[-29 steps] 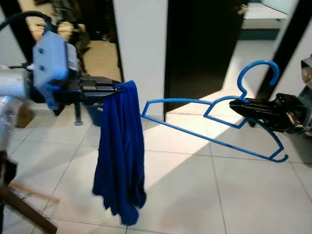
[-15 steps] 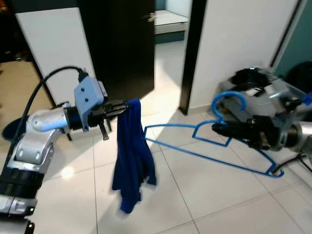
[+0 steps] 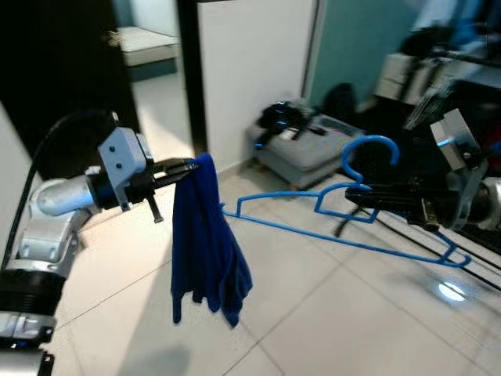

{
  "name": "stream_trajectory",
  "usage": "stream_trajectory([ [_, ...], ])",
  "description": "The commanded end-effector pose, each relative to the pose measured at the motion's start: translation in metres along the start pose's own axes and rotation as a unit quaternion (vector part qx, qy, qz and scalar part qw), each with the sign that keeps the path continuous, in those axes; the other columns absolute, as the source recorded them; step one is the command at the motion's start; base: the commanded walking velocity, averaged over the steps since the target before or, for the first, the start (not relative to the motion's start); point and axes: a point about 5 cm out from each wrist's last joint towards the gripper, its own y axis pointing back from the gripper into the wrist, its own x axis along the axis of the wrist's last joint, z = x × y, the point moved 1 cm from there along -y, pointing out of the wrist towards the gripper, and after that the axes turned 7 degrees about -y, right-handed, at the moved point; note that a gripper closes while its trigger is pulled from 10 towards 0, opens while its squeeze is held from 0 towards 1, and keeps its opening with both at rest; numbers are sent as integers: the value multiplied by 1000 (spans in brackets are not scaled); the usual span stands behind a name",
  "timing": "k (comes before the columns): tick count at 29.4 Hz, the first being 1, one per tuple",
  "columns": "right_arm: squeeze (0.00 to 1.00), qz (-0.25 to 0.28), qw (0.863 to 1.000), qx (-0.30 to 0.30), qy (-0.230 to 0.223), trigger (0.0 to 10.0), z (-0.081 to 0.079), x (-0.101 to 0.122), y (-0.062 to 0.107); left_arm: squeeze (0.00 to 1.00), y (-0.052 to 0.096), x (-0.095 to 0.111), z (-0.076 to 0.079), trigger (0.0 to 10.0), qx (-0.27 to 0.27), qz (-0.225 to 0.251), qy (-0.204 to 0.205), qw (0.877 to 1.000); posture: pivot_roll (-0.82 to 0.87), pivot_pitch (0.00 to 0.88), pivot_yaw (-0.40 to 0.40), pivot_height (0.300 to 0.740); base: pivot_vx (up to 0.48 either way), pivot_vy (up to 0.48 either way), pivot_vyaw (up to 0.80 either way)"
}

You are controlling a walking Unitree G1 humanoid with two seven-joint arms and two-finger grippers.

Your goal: Hang hanger

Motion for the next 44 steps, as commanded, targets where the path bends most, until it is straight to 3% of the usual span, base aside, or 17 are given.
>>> stream_trajectory([
  [1, 0, -8, 1000, 1, 5, 10000, -2, -3, -7, 0, -3, 13, -6, 10000, -23, 21, -22, 999, -72, 0, 26, 731, 0, 0, -800],
  [8, 0, 1, 1000, -11, 14, 10000, -2, -2, -7, 0, -14, 33, -9, 10000, -50, 64, -53, 995, -77, 0, 32, 731, 0, 0, -800],
  [18, 0, 7, 998, -53, 24, 10000, 3, -3, -12, 0, -21, 47, -6, 10000, -62, 94, -59, 992, -76, 0, 36, 731, 0, 0, 0],
  [24, 0, 4, 999, -45, 5, 10000, -3, -17, -28, 0, -26, 61, -8, 10000, -62, 118, -70, 989, -76, 0, 36, 731, 0, 0, 0],
  [30, 0, -14, 997, -77, -26, 10000, 0, -36, -51, 0, -31, 71, -7, 10000, -59, 139, -76, 986, -75, 0, 33, 731, 0, 0, 0],
  [32, 0, -44, 995, -67, -66, 10000, -11, -60, -74, 0, -36, 77, -6, 10000, -55, 153, -77, 984, -73, 0, 29, 731, 0, 0, 0],
  [38, 0, -85, 988, -59, -113, 10000, -26, -87, -93, 0, -39, 83, -3, 10000, -55, 164, -76, 982, -73, 0, 29, 731, 0, 0, 0],
  [39, 0, -92, 983, -90, -134, 10000, -22, -93, -94, 0, -40, 84, -2, 10000, -57, 167, -76, 981, -81, 0, 25, 731, 0, 0, 0],
  [40, 0, -82, 961, -195, -176, 10000, -2, -102, -94, 0, -41, 87, 0, 10000, -59, 174, -73, 980, -88, 0, 21, 731, 0, 0, 0],
  [41, 0, -82, 961, -195, -176, 10000, -2, -102, -94, 0, -41, 87, 0, 10000, -59, 174, -73, 980, -88, 0, 21, 731, 0, 0, 0],
  [43, 0, -57, 940, -263, -208, 10000, 11, -104, -93, 0, -42, 89, 1, 10000, -58, 176, -70, 980, -89, 0, 16, 731, 0, 0, 0],
  [44, 0, -57, 940, -263, -208, 10000, 11, -104, -93, 0, -42, 89, 1, 10000, -58, 176, -70, 980, -89, 0, 16, 731, 0, 0, 0],
])
